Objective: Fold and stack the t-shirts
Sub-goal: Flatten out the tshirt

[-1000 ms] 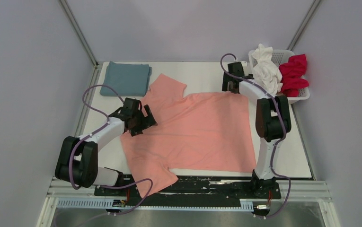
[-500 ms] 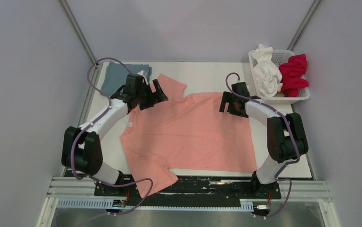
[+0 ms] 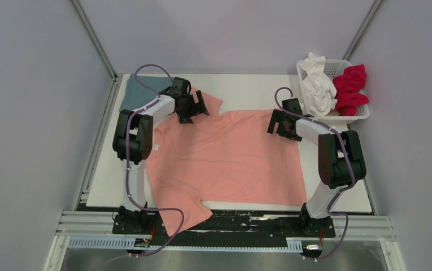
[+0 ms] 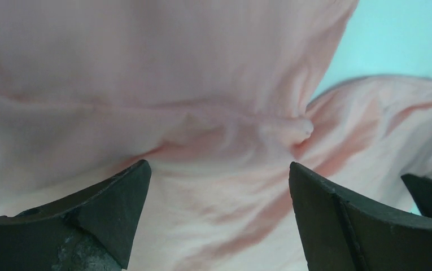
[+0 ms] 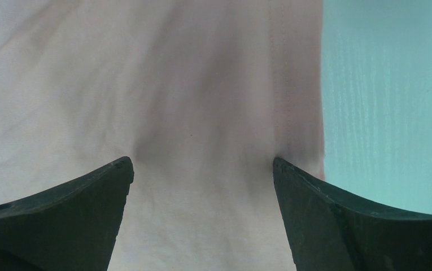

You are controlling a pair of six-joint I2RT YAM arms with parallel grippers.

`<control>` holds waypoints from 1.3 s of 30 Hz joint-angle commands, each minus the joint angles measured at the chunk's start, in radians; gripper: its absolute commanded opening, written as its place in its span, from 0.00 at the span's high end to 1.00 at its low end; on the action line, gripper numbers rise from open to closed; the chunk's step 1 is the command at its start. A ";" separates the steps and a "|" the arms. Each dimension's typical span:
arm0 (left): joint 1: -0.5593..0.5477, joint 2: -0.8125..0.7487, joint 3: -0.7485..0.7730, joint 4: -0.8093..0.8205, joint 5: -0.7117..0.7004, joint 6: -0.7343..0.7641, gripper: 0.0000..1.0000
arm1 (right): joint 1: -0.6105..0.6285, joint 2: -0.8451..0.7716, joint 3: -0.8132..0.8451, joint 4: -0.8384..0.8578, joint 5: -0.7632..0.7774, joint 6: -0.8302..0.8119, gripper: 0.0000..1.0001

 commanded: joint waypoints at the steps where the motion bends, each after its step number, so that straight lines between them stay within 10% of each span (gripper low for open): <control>1: 0.001 0.140 0.226 -0.096 -0.068 -0.014 0.00 | -0.025 0.033 0.037 0.028 -0.002 0.007 0.00; 12: 0.039 0.432 0.619 -0.131 0.055 -0.105 0.00 | -0.085 0.189 0.229 0.023 0.036 -0.028 0.00; 22: 0.032 0.319 0.712 -0.154 0.119 -0.023 0.00 | -0.048 0.112 0.339 -0.034 0.056 -0.088 0.00; 39: -0.250 -0.863 -0.518 -0.477 -0.530 -0.201 0.00 | 0.083 -0.494 -0.176 -0.028 0.052 0.046 0.00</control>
